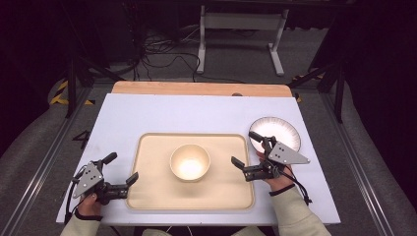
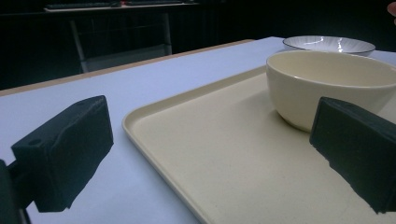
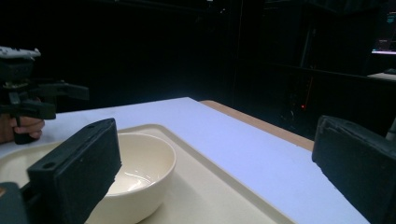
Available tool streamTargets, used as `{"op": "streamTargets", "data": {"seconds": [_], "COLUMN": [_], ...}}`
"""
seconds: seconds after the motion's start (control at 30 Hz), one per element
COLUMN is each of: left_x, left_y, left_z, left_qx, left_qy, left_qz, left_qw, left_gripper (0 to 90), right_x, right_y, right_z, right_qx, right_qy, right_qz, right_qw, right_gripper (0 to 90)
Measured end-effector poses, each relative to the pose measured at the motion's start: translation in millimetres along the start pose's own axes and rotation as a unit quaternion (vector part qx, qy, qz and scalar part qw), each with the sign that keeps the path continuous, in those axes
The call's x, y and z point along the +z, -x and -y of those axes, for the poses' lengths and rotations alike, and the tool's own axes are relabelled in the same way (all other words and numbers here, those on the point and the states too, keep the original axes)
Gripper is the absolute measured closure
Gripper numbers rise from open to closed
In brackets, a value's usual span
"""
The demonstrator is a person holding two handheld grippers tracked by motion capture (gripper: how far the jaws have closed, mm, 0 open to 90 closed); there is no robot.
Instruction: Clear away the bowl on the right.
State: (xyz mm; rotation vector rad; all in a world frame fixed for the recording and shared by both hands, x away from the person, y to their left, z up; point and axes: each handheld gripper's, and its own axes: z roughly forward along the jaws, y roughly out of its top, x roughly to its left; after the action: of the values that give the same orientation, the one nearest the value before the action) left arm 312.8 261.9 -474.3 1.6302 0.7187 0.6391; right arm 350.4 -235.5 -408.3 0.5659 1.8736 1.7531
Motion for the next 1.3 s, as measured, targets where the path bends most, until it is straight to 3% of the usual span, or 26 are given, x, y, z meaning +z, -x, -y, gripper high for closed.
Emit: {"op": "streamTargets", "data": {"seconds": [0.13, 0.2, 0.27, 0.33, 0.5, 0.77, 0.83, 1.0, 1.3], "left_x": [-0.1, -0.1, -0.1, -0.1, -0.2, -0.2, -0.3, -0.3, -0.7], "left_y": [0.1, 0.2, 0.3, 0.2, 0.1, 0.2, 0.1, 0.3, 0.5], "left_z": [0.1, 0.0, 0.1, 0.1, 0.1, 0.2, 0.2, 0.3, 0.4], "left_qx": [0.000, 0.000, 0.000, 0.000, 0.000, 0.001, 0.001, 0.001, 0.002], "left_qy": [0.000, 0.000, 0.001, 0.001, 0.001, 0.003, 0.003, 0.004, 0.003], "left_qz": [0.000, 0.000, -0.001, 0.000, 0.000, -0.001, 0.001, 0.000, 0.000], "left_qw": [1.0000, 1.0000, 1.0000, 1.0000, 1.0000, 1.0000, 1.0000, 1.0000, 1.0000], "left_gripper": [0.2, 0.3, 0.3, 0.3, 0.2, 0.3, 0.3, 0.2, 0.3], "right_x": [-3.1, -6.8, -10.9, -14.7, -18.3, -14.2, -11.6, -8.1, -10.7], "right_y": [1.0, 3.1, 5.9, 8.2, 9.3, 6.8, 0.3, -2.8, -1.2], "right_z": [0.3, 2.2, 4.4, 6.3, 10.5, 26.9, 33.5, 45.9, 51.2], "right_qx": [0.013, 0.032, 0.051, 0.053, 0.037, 0.026, 0.010, 0.016, 0.026], "right_qy": [0.014, 0.036, 0.050, 0.053, 0.056, 0.028, 0.016, -0.007, -0.017], "right_qz": [0.004, -0.002, 0.008, 0.020, 0.000, 0.003, -0.006, -0.011, -0.014], "right_qw": [0.9998, 0.9988, 0.9974, 0.9970, 0.9977, 0.9993, 0.9998, 0.9998, 0.9994], "right_gripper": [2.3, 4.6, 7.2, 6.9, 5.3, 6.7, 5.1, 4.7, 5.3]}}
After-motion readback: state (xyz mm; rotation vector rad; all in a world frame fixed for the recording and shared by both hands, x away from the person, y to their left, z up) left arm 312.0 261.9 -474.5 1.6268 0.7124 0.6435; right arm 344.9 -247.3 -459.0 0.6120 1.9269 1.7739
